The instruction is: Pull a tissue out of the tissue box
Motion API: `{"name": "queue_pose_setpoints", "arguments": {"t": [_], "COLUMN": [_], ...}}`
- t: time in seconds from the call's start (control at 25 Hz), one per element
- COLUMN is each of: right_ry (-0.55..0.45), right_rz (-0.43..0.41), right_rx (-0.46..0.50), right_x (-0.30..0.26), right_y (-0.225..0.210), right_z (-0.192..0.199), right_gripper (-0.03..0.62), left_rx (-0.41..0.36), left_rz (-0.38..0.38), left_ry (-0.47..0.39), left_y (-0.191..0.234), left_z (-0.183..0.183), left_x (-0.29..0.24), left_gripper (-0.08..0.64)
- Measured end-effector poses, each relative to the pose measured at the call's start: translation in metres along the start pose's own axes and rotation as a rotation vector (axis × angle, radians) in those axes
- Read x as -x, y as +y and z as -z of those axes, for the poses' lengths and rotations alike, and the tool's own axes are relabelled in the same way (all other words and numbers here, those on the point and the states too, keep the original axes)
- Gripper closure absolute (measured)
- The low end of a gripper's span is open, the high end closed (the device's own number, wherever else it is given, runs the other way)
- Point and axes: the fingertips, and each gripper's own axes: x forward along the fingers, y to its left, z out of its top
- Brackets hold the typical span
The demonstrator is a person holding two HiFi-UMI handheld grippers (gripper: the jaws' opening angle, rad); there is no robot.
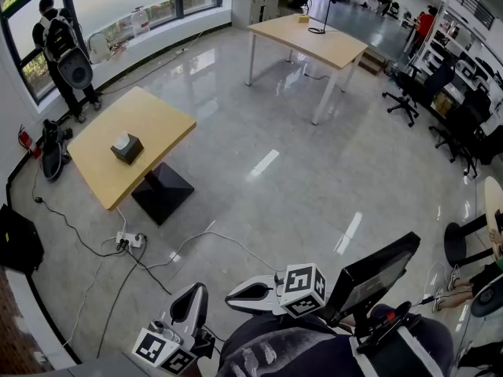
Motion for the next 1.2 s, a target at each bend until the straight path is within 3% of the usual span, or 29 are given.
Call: {"name": "queue_pose_setpoints", "arguments": {"t": [0.32,0.6,0.76,1.2], "right_ry": [-0.050,-0.103,-0.117,-0.152], "right_rz": [-0.057,-0.116,-0.100,0.016], "right_rx": [-0.023,0.014,0.021,0.026], "right_x": [0.024,0.027,0.018,-0.062], "right_y": [-0.072,-0.104,-0.122,-0.174], "right_z": [-0.052,-0.109,-0.124,-0.186], "right_gripper": [0.594,0.594,0.594,0.594], "left_rx": [-0.023,-0.082,-0.089,-0.074], "left_rz": [-0.011,-0.070,-0.062,0.061], "left_ry": [0.042,0.029,0.015,-0.011], "left_y": [0.028,0.056,0.078,0.173], "left_z": [-0.024,-0.057,-0.069,-0.130], "left_x": [-0.083,-0.112,-0.121,-0.127], "left_gripper": [0.574,0.574,0.574,0.574]}}
